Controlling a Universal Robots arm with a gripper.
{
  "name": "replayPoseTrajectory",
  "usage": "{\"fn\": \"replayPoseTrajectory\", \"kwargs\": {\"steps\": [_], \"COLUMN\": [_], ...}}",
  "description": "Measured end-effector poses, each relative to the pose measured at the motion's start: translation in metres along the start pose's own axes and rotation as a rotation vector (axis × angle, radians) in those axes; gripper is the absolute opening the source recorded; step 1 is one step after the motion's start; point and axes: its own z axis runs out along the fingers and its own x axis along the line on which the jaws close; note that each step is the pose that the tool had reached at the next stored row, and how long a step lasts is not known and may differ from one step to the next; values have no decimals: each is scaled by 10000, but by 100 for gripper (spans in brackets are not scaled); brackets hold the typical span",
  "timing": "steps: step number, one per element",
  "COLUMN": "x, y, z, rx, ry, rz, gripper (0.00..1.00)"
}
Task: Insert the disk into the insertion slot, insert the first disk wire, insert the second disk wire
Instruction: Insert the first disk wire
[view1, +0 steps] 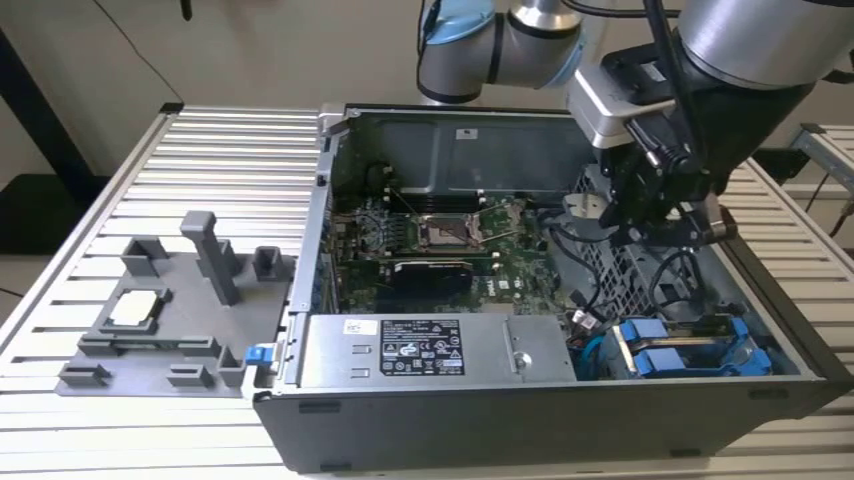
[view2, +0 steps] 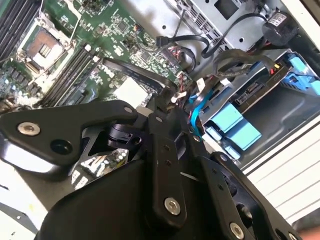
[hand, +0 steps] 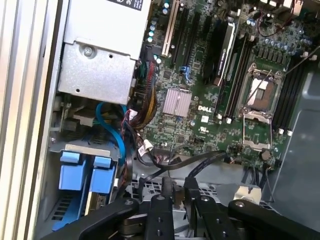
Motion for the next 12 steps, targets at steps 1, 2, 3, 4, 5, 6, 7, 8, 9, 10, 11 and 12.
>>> {"fn": "replayPoseTrajectory", "kwargs": {"steps": [1,2,3,4,5,6,7,8,9,10,11,12], "x": [1,2,3,5,5,7,8,9,10,12,13,13], "y": [1,1,1,2,2,4,5,5,6,6,7,8], "z": [4,9,15,22,26,31,37,44,51,58,64,67], "rx": [29,66,98,119,135,160,186,211,232,251,270,284], "ry": [2,10,17,22,31,45,60,73,86,97,108,116], "rz": [-6,-14,-20,-10,32,145,265,373,462,546,633,697], "gripper": [27,33,33,33,33,33,33,33,33,33,33,33]}}
